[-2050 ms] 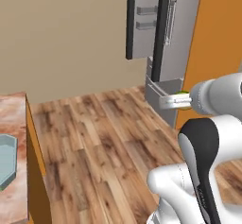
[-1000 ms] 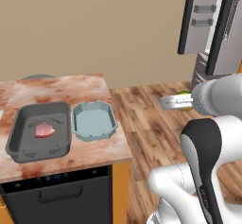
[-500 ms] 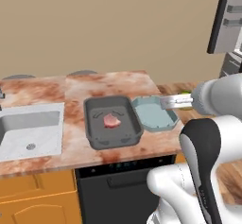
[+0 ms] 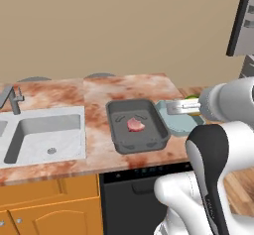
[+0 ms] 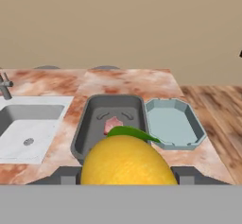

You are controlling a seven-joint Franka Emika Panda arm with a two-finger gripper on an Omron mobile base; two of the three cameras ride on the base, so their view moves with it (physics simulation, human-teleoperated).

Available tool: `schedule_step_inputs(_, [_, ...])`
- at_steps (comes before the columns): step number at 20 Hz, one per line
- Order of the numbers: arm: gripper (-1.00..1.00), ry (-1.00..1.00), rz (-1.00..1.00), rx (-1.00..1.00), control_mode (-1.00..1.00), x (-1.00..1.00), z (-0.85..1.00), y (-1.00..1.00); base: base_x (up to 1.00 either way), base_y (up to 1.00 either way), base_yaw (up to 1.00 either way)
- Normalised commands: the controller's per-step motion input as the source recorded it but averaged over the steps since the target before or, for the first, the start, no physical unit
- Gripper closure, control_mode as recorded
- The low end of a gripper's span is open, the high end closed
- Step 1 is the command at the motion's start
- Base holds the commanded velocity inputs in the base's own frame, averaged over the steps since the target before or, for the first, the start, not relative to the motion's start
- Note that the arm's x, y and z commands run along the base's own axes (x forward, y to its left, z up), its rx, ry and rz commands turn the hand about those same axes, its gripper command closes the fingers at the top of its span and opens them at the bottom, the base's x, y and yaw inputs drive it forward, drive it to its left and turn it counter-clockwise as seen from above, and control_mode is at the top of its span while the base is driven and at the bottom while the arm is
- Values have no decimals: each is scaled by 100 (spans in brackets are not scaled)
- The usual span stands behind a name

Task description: Place one lemon and one steak in each tupperware on the nearby counter, to pack two identical lunches.

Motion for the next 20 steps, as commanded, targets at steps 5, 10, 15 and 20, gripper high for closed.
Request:
schedule_step_inputs(5, [100,0,0,0,100,0,0,0,16,-8,0])
schedule_step_inputs(10, [100,0,0,0,100,0,0,0,56,1,0])
schedule_step_inputs(15, [100,0,0,0,100,0,0,0,75,8,0])
schedule_step_inputs(20, [100,2,0,0,-100,5,-11,7,39,20,0])
